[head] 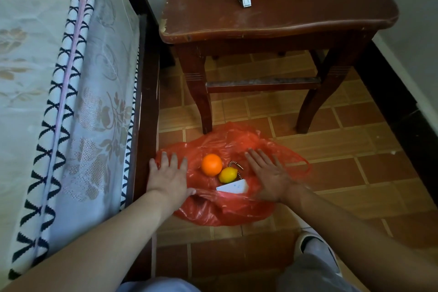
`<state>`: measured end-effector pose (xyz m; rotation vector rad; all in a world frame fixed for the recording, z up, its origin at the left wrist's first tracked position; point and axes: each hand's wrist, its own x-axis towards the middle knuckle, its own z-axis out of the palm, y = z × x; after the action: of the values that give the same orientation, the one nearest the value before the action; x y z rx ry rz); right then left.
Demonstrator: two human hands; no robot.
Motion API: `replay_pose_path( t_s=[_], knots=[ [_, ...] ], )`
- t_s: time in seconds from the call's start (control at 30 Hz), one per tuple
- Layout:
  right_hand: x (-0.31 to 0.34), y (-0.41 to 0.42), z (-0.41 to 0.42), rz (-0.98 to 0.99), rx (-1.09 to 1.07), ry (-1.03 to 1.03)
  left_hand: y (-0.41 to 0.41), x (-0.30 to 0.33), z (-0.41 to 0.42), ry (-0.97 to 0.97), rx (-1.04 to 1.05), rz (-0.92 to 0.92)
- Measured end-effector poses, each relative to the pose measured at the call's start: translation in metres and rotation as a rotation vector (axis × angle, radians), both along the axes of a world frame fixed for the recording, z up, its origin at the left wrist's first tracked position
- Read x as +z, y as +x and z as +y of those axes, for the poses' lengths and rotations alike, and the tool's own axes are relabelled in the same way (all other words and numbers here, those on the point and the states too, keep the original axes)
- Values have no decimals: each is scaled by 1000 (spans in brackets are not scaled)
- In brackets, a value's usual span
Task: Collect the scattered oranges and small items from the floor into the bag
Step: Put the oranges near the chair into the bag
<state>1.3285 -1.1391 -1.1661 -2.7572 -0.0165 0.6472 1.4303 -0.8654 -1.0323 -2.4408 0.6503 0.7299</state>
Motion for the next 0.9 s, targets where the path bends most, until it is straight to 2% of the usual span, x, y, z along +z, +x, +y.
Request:
replay_pose_path(
  t_s=[0.13,0.3,0.53,0.9],
  knots=[
    [-2,-10,-1,-7,13,-37,-4,-2,-3,-42,76,30],
    [13,-12,-1,-9,-36,-25,-2,-2,-3,-21,53,29],
    [61,-4,12,-126,2,1,-2,9,-21,-151,-62,-23],
    [169,27,16,-328,23,-92,13,48,-47,-343,33,-62]
  ],
)
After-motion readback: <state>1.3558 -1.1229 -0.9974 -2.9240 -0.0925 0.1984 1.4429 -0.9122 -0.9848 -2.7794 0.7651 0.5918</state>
